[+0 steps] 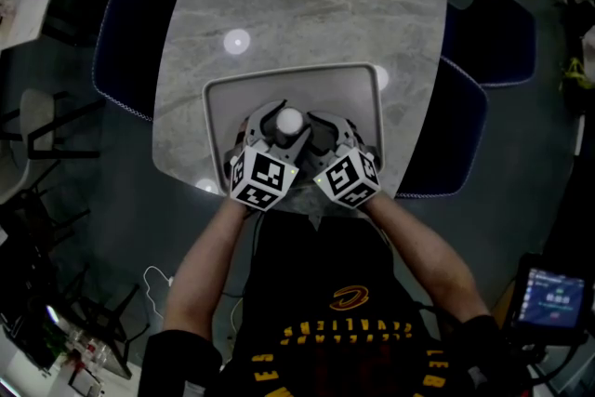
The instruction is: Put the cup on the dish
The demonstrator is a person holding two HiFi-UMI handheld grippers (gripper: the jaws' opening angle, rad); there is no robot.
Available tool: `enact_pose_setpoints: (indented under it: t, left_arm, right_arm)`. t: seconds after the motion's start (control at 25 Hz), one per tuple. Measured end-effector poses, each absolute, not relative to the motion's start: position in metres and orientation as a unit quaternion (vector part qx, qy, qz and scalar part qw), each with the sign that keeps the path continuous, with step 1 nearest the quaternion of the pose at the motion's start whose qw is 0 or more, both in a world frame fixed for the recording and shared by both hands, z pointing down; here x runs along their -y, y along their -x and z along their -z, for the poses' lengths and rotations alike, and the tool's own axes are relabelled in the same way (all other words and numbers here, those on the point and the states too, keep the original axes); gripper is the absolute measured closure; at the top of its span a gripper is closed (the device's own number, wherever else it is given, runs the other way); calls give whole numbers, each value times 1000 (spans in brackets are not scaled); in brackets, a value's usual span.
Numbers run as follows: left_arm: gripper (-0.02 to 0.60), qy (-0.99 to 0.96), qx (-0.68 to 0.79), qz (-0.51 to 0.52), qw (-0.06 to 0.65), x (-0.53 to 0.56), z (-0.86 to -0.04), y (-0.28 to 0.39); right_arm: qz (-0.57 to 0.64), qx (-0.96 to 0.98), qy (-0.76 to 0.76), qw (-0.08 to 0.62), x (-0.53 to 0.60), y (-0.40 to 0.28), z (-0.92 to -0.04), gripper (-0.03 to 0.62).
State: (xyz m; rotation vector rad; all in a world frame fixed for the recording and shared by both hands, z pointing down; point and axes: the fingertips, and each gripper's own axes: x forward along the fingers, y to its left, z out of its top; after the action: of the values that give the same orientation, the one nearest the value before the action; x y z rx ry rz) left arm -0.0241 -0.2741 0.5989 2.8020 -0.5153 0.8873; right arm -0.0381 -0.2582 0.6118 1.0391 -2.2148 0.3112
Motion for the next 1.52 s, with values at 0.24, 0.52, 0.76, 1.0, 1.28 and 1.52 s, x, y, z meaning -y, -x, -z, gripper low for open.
enact_pose_setpoints:
  t: [0.24, 0.52, 0.76, 1.0, 1.28, 1.52]
  left_arm:
    - [318, -937, 174, -292, 84, 275, -599, 24]
    - [318, -938, 178, -285, 83, 274, -601, 24]
    - [318, -935, 183, -294, 74, 276, -606, 25]
    - [318, -926, 194, -314, 74, 277, -617, 30]
    - [318, -927, 203, -303, 87, 278, -616, 32]
    - [318, -926, 214, -294, 97, 270, -605, 45]
  right_arm:
    - [-122, 848, -399, 327, 259, 37, -611, 370]
    - [-125, 847, -404, 324, 257, 36, -613, 370]
    - [-131, 844, -404, 328, 255, 36, -617, 370]
    - [-137, 843, -402, 331, 249, 34, -620, 370]
    - [-143, 842, -408, 322, 249, 30, -618, 369]
    - [-148, 841, -415, 314, 240, 29, -610, 369]
